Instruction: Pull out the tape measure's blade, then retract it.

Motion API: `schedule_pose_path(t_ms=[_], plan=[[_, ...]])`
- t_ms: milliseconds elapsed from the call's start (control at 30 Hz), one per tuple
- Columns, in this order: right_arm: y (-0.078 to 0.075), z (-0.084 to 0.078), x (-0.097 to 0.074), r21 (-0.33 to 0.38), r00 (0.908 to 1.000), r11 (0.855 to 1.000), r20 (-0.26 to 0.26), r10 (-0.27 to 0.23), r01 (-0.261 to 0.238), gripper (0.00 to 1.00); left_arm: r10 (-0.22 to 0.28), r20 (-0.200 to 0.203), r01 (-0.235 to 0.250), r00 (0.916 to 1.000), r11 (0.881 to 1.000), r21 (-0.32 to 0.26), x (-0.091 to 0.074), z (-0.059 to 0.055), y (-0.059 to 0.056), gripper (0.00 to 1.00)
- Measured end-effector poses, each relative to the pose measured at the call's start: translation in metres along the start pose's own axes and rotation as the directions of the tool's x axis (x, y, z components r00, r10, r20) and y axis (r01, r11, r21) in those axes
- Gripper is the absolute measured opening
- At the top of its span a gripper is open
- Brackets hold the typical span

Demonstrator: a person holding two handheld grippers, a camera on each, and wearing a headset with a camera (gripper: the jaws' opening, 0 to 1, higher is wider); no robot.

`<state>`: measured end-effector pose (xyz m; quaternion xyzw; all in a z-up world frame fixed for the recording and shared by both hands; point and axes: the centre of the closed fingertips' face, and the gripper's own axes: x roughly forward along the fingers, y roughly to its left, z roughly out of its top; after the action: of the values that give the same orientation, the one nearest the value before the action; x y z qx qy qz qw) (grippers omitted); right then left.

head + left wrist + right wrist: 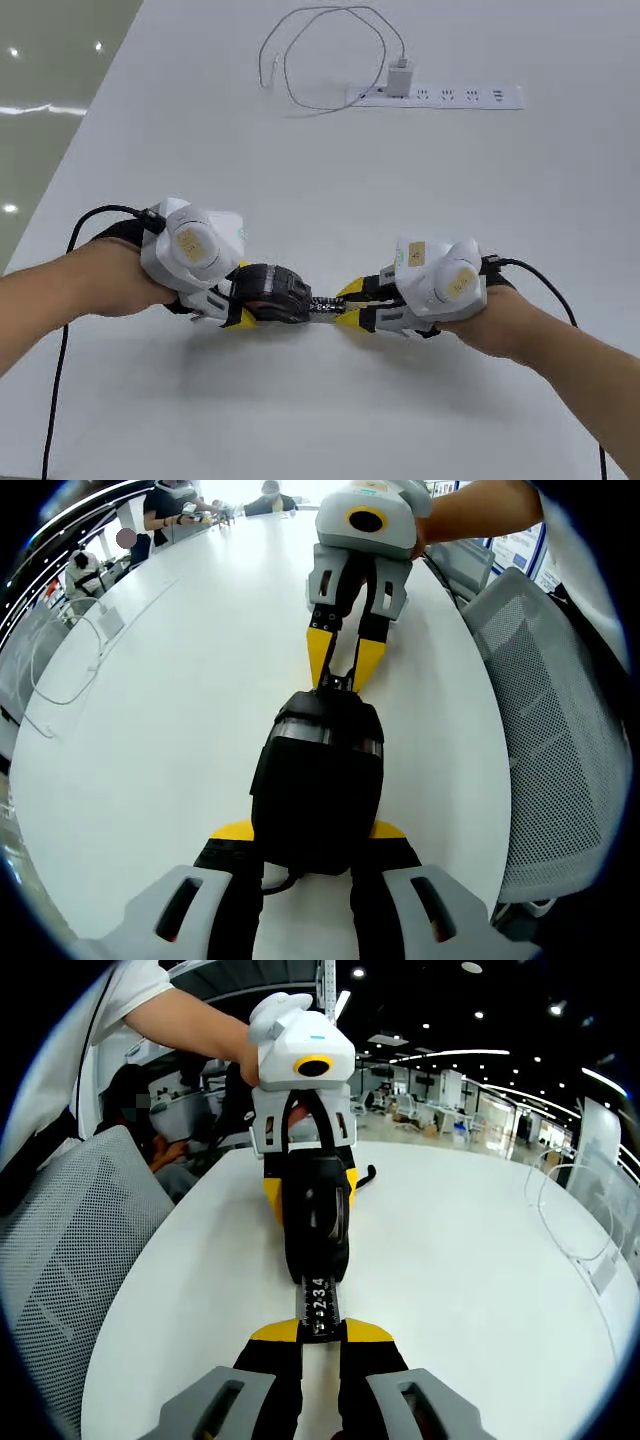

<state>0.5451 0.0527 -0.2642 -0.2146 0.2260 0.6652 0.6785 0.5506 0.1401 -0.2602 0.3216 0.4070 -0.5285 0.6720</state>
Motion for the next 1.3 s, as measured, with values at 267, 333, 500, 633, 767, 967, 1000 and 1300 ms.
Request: schedule_pose_path(t_ms=[267, 333, 500, 633, 767, 967, 1000, 1300], plan=[[0.001, -0.003, -0.004, 0.005, 1.0000, 1.000, -0.006, -0.004, 0.004, 0.09, -0.003, -0.003, 0.003, 1.0000, 1.000, 0.000, 0.001, -0.001, 0.001, 0.29], [0.001, -0.004, -0.004, 0.004, 1.0000, 1.000, -0.006, -0.004, 0.004, 0.09, -0.004, -0.005, 0.004, 1.0000, 1.000, 0.001, 0.001, -0.001, 0.001, 0.29], [0.000, -0.002, -0.006, 0.001, 1.0000, 1.000, -0.005, -0.005, 0.005, 0.09, -0.005, -0.008, 0.005, 1.0000, 1.000, -0.001, 0.001, -0.002, 0.001, 0.29], [0.000, -0.006, -0.012, 0.001, 0.9999, 1.000, -0.011, -0.007, 0.007, 0.09, -0.006, -0.007, 0.006, 1.0000, 1.000, -0.003, 0.001, -0.002, 0.001, 0.29], [-0.001, -0.009, -0.016, 0.003, 0.9998, 1.000, -0.016, -0.009, 0.009, 0.09, -0.006, -0.008, 0.006, 1.0000, 1.000, -0.004, 0.001, -0.002, 0.001, 0.29], [-0.001, -0.013, -0.022, 0.006, 0.9996, 1.000, -0.025, -0.013, 0.013, 0.09, -0.006, -0.009, 0.006, 0.9999, 1.000, -0.004, 0.001, -0.002, 0.000, 0.29], [-0.001, -0.013, -0.023, 0.006, 0.9996, 1.000, -0.026, -0.014, 0.014, 0.09, -0.007, -0.009, 0.007, 0.9999, 1.000, -0.005, 0.001, -0.002, 0.000, 0.29], [-0.002, -0.019, -0.032, 0.010, 0.9990, 1.000, -0.039, -0.021, 0.021, 0.09, -0.008, -0.012, 0.008, 0.9999, 1.000, -0.007, 0.000, -0.001, -0.001, 0.29]])
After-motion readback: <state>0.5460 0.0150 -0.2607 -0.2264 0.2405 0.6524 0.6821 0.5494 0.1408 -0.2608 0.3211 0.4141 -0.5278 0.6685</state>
